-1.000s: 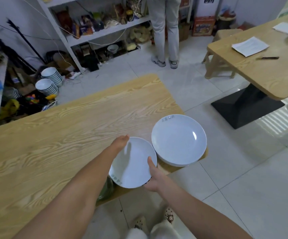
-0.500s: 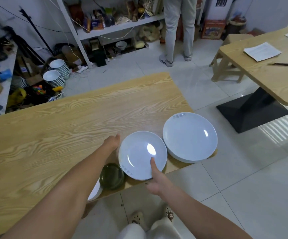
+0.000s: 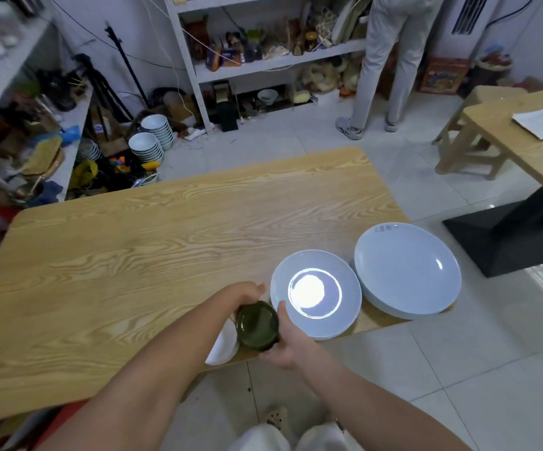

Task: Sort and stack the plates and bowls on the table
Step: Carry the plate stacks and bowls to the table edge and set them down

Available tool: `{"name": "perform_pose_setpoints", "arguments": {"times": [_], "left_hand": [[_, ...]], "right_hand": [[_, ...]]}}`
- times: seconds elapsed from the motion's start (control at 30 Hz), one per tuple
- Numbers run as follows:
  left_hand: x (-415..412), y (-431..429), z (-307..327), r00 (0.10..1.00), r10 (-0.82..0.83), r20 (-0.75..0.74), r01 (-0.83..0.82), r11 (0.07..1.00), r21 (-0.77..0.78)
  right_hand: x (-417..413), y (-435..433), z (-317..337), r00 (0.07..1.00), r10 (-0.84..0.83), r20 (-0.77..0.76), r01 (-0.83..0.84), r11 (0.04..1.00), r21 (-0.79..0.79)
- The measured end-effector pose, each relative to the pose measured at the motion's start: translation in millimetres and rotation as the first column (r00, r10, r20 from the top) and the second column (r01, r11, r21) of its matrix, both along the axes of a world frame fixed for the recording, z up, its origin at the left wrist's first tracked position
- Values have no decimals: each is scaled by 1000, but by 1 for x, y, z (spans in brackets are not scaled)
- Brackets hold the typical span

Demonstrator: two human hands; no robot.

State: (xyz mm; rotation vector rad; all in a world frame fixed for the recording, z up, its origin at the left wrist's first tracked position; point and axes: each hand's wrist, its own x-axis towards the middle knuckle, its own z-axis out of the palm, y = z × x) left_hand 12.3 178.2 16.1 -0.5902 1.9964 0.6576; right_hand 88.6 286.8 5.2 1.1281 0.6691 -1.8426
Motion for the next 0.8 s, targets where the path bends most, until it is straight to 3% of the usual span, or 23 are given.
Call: {"name": "perform_pose_setpoints", "arguments": {"times": [0.17,0.27,0.4,0.5,0.6,0.7,0.8], "left_hand": [[6,-3,6,999,-32,-23,32,999,17],[13,-20,6,996,53,-75,-49,997,58],[31,-63,-2,957,131,-260,-158,984,-87],[51,-89,3,963,261,-66,-264,963,-44],[67,-99,7,904,392,169,-405,913,49],[70,-102,3,884,420,207,-444,891,89],[68,-101,1,846,496,198,-526,838,146]], "right_hand": [[3,-3,-3,1000,-16,-22,16,999,39],[13,-14,-7,999,10,-36,-7,998,61],[28,-37,-9,988,151,-29,-145,978,150],[37,-59,-6,986,162,-36,-160,985,64],[39,-78,0,994,101,-39,-102,994,-26],[37,-90,0,999,-39,15,40,997,-69],[33,-89,1,996,-74,45,78,992,-99]]}}
